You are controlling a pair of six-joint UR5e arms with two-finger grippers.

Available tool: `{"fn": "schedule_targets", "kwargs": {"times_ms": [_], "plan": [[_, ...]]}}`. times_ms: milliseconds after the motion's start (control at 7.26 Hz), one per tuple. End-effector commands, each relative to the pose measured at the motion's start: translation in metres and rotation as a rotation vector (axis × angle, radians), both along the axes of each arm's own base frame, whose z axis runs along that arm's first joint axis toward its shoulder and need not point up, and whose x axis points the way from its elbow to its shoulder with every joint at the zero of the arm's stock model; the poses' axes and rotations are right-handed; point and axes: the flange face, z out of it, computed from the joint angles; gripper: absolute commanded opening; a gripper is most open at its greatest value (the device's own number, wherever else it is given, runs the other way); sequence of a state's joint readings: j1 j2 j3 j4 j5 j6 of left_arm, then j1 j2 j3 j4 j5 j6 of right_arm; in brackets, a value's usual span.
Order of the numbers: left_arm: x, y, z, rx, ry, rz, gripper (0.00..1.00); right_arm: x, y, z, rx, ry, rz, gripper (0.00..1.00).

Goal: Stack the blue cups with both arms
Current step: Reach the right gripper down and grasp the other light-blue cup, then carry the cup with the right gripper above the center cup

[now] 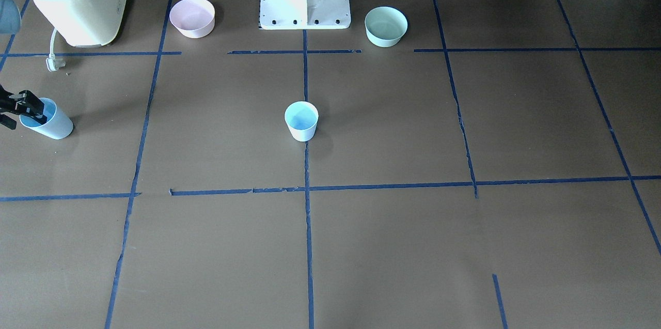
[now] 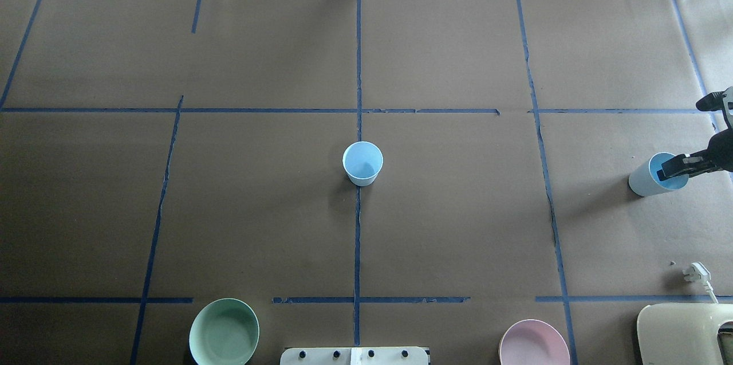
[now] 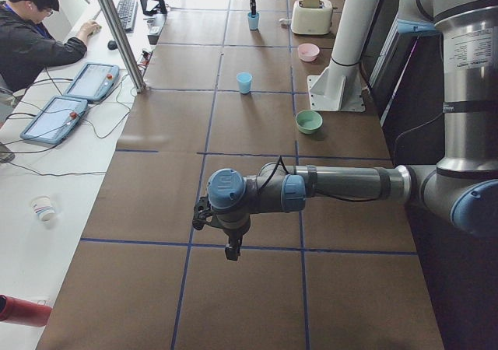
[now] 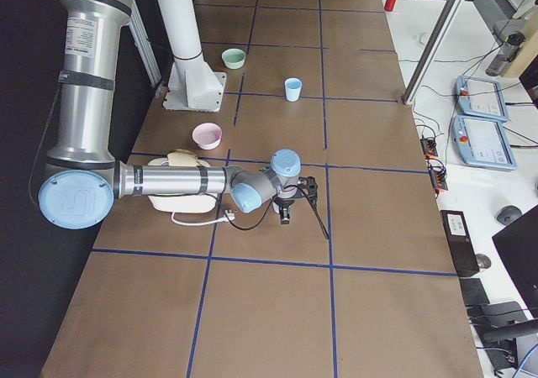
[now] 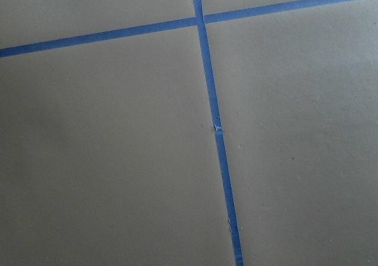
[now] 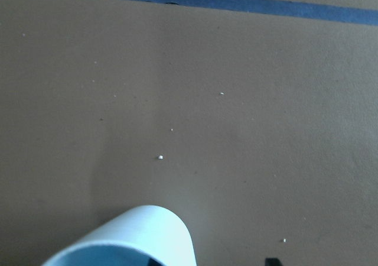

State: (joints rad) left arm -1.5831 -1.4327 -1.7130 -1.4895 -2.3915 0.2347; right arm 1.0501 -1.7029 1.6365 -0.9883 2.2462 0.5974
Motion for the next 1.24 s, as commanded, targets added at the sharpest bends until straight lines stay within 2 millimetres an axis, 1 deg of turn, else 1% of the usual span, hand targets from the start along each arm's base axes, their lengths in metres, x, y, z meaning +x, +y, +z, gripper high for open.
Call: {"fn": "schedule_targets", "kwargs": {"times_ms": [0, 138, 275, 413, 551, 688, 826, 964, 1101], "plan": [[0.0, 0.0, 0.001, -0.001, 0.0, 0.0, 1.0, -0.004, -0.004, -0.009, 0.009, -0.012, -0.001, 0.0], [0.0, 0.0, 0.001, -0.001, 0.0, 0.0, 1.0, -0.005, -0.005, -0.012, 0.013, -0.017, -0.002, 0.0], [0.0, 0.0, 0.001, -0.001, 0.0, 0.0, 1.0, -0.009, -0.012, -0.032, 0.036, -0.039, -0.006, 0.0], [0.0, 0.0, 0.001, -0.002, 0.0, -0.001, 1.0, -0.017, -0.022, -0.052, 0.039, -0.066, -0.018, 0.0], [0.0, 0.0, 0.001, -0.002, 0.0, -0.001, 1.0, -0.029, -0.042, -0.084, 0.025, -0.074, -0.002, 0.0], [0.0, 0.0, 0.0, -0.012, -0.001, -0.011, 1.0, -0.047, -0.075, -0.132, 0.001, -0.082, 0.037, 0.0], [0.0, 0.0, 0.002, -0.026, -0.001, -0.021, 1.0, -0.08, -0.103, -0.193, -0.051, -0.094, 0.074, 0.0], [0.0, 0.001, 0.004, -0.033, -0.005, -0.024, 1.0, -0.123, -0.115, -0.253, -0.101, -0.1, 0.1, 0.0], [0.0, -0.002, -0.003, -0.043, -0.006, -0.048, 1.0, -0.158, -0.121, -0.308, -0.142, -0.09, 0.158, 0.0]]}}
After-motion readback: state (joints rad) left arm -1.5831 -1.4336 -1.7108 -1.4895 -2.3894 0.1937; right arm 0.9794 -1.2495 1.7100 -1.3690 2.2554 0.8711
